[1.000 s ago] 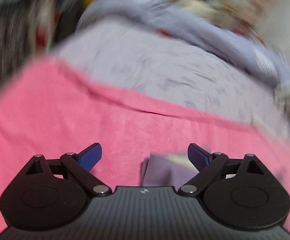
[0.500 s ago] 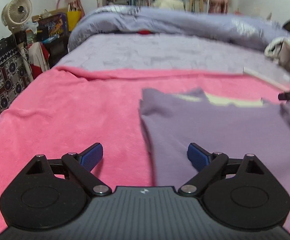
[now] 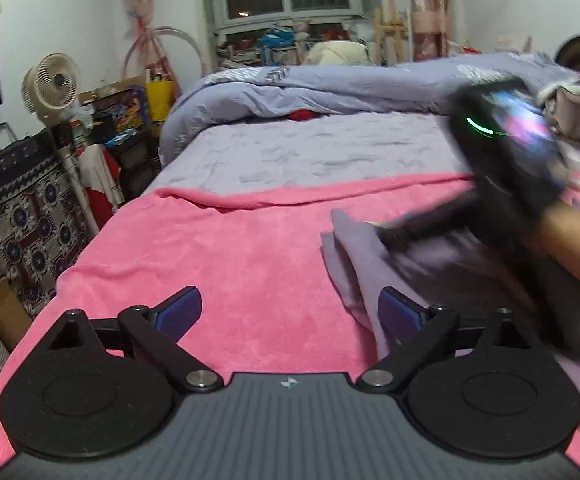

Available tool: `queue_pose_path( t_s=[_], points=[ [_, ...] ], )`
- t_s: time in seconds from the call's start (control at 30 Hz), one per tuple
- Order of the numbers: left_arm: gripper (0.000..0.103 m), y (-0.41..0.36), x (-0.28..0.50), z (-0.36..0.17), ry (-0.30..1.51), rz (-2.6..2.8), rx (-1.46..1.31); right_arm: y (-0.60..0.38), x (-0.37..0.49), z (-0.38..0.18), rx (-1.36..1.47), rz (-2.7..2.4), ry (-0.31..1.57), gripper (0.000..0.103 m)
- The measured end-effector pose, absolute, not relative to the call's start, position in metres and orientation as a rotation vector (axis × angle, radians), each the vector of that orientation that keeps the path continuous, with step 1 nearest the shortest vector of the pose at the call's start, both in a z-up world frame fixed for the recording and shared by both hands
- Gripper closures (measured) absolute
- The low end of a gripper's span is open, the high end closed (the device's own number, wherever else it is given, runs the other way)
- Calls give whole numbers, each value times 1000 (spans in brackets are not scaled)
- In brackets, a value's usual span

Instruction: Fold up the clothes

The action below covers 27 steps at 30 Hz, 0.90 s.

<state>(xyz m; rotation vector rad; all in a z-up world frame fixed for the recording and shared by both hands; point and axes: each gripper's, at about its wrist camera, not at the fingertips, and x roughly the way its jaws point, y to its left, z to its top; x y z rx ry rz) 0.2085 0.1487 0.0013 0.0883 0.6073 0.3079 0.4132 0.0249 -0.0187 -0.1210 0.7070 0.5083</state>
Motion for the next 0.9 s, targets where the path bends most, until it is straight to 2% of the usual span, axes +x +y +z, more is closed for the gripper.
queue_pose_path(
  t_s=[0.13,0.43,0.47,0.5,0.57,0.63,0.67,0.8,0.9],
  points=[
    [6,146,222,-13,676,376,164,62,440,-27,-130,495,736,72],
    [4,155,233,-23,730,413,145,42,367,-19,-235,683,771,71],
    [4,156,234,-25,735,412,144,51,368,-23,-291,670,724,68],
    [3,157,235,-27,739,413,141,61,373,-29,-328,651,685,59],
    [1,161,235,-28,741,411,116,67,397,-33,-225,600,696,45],
    [0,168,235,-29,749,403,73,63,416,-30,-71,559,730,50],
    [0,170,235,-29,752,400,55,54,415,-23,-8,567,729,56],
    [0,166,234,-28,746,408,88,9,368,8,-68,611,581,56],
    [0,167,234,-28,747,407,85,-24,333,13,-129,601,593,56]
  ],
)
